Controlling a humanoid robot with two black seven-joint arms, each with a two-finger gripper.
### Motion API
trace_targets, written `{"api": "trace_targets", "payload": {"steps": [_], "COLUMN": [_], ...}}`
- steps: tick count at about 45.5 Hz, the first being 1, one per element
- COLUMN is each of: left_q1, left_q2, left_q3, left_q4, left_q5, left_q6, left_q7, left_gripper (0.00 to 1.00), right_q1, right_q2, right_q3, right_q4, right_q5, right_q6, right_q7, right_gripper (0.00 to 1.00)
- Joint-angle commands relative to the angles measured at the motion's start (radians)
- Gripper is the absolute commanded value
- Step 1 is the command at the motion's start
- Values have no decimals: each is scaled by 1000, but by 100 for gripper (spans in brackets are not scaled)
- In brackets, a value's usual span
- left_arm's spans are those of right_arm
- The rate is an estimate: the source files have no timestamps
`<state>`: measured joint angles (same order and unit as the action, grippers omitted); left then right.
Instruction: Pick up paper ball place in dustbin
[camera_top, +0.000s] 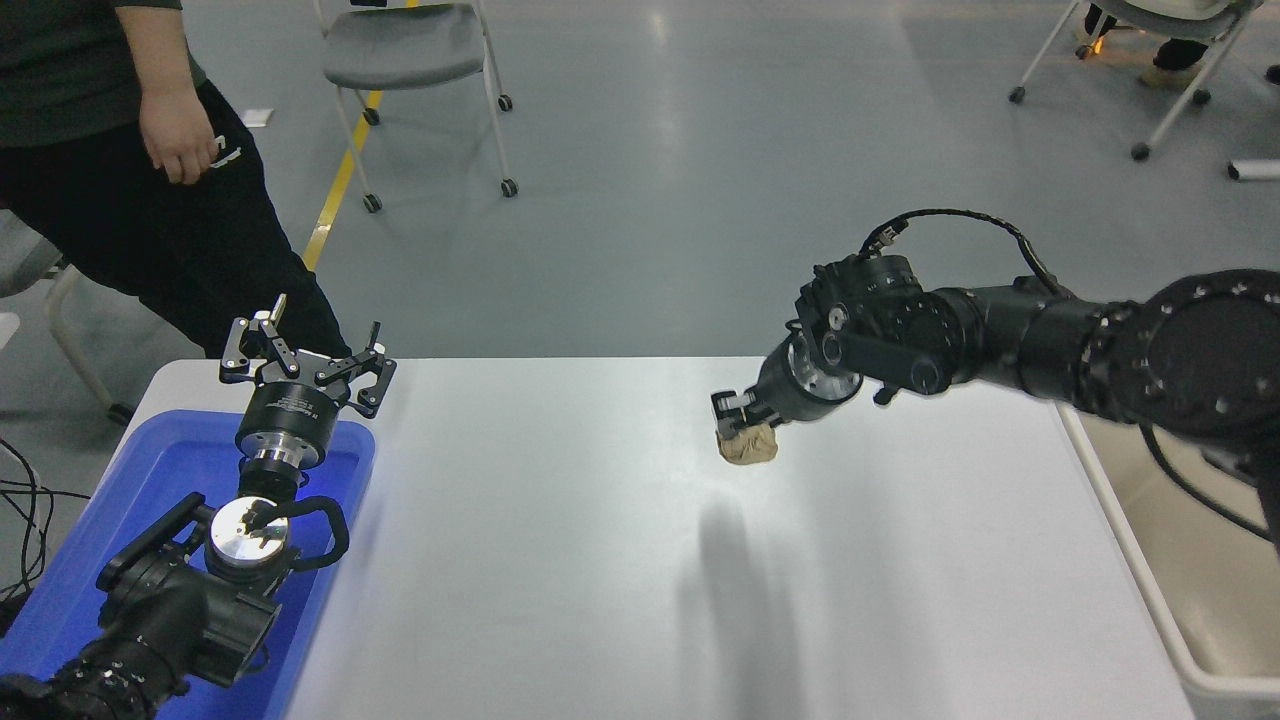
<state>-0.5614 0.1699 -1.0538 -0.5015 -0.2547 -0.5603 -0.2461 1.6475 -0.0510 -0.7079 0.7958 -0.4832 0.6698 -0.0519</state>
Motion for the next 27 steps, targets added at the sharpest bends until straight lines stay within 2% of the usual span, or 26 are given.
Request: {"api": "trace_targets", "payload": {"steps": [1, 10, 27], "left_q1": [0, 0, 0], "left_q2": [-1, 0, 0], "left_q3": [0, 0, 0], "left_q4": [0, 0, 0], "left_q5": [0, 0, 0], "left_q6": [-1, 0, -1], "left_q7": [1, 1, -1], "left_gripper": [99, 99, 99], "right_q1": [239, 385, 546], "right_q2": [-130, -256, -355], "right_q3": [-56, -58, -113], "right_q4": [129, 169, 174], "right_q5": [38, 34, 25], "right_q6": [116, 116, 116], "right_q7": [0, -6, -9], "right_gripper": [0, 0, 0]}}
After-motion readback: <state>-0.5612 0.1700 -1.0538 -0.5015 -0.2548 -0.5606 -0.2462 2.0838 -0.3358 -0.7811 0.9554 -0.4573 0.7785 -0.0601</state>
